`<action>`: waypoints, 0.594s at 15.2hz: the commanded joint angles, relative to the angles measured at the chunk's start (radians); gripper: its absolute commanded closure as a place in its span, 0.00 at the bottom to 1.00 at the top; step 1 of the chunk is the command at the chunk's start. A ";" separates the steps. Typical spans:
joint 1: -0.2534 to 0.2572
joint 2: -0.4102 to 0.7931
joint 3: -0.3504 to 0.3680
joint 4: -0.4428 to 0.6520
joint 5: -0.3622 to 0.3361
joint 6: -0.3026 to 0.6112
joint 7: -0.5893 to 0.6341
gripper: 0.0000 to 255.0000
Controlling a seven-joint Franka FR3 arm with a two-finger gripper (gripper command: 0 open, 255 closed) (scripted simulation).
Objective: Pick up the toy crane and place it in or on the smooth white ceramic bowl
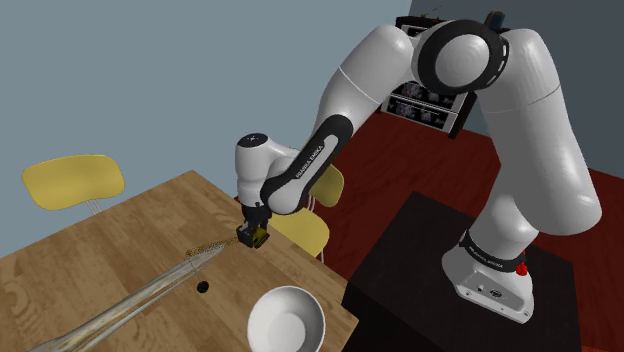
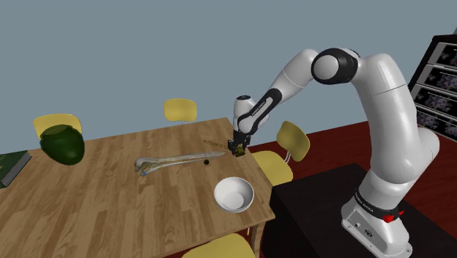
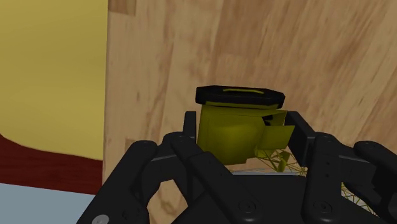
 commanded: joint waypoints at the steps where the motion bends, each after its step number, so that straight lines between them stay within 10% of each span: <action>1: -0.006 -0.025 0.006 -0.009 0.006 -0.016 -0.004 1.00; 9: -0.023 -0.106 0.029 -0.027 0.028 -0.079 -0.018 1.00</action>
